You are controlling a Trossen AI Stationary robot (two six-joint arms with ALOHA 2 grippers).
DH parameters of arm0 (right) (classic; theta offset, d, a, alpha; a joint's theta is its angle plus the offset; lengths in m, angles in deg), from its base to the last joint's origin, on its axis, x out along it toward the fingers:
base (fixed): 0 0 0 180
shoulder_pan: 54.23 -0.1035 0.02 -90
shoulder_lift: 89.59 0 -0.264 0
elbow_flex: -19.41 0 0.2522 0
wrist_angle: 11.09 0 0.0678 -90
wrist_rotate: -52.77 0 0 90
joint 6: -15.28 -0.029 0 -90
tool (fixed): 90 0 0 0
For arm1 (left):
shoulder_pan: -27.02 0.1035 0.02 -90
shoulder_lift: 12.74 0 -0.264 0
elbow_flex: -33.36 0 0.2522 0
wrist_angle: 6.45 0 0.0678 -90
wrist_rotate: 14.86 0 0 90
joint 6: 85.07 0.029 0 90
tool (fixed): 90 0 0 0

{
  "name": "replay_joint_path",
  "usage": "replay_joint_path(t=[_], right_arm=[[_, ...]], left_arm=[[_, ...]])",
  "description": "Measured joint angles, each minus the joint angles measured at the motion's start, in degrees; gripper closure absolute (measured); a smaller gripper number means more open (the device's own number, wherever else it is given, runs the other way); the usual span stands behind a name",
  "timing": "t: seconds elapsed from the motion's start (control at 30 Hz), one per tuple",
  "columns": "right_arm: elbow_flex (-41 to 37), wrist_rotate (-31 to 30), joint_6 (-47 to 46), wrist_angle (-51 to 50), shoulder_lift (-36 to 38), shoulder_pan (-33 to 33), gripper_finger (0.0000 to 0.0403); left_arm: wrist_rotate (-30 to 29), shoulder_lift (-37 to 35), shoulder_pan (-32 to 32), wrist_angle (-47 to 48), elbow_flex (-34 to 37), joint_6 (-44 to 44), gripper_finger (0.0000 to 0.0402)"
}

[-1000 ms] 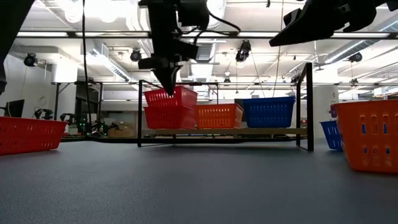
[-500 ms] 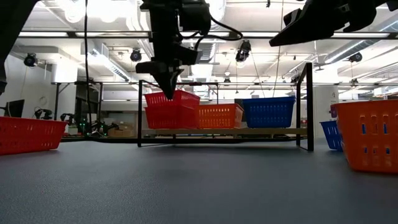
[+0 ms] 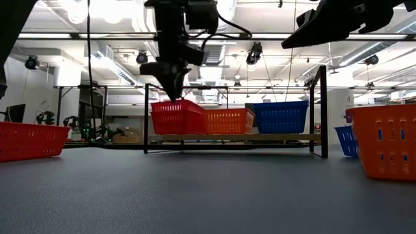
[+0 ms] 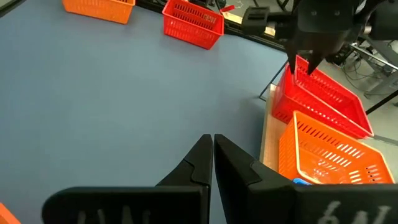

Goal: Stack baskets on shelf by color
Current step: Stack the bottom red bin on top of the red bin on the shelf, then stack the left orange bin on top of the orange bin on the shelf

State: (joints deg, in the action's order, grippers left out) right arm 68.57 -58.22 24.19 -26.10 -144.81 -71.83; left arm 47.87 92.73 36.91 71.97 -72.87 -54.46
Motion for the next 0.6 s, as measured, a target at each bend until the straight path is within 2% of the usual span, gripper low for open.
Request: replay_joint_path(t=[0.13, 0.3, 0.4, 0.53, 0.6], right_arm=[[0.00, 0.00, 0.00, -0.10, 0.00, 0.00, 0.0394], [0.00, 0.00, 0.02, -0.16, 0.00, 0.00, 0.0394], [0.00, 0.00, -0.15, -0.22, 0.00, 0.00, 0.0394], [0.00, 0.00, -0.42, -0.23, 0.00, 0.00, 0.0394], [-0.15, 0.00, -0.52, -0.22, 0.00, 0.00, 0.0394]], left_arm=[[-0.64, -1.67, -1.89, 3.48, -1.52, -1.73, 0.0307], [0.24, -5.45, -6.01, 3.23, -1.13, -7.23, 0.0307], [0.87, -6.84, -8.42, 3.33, 0.71, -14.82, 0.0307], [7.19, -7.76, -13.01, 1.92, 3.16, -27.18, 0.0307], [8.44, -8.02, -16.02, 0.50, 4.47, -35.07, 0.0307]])
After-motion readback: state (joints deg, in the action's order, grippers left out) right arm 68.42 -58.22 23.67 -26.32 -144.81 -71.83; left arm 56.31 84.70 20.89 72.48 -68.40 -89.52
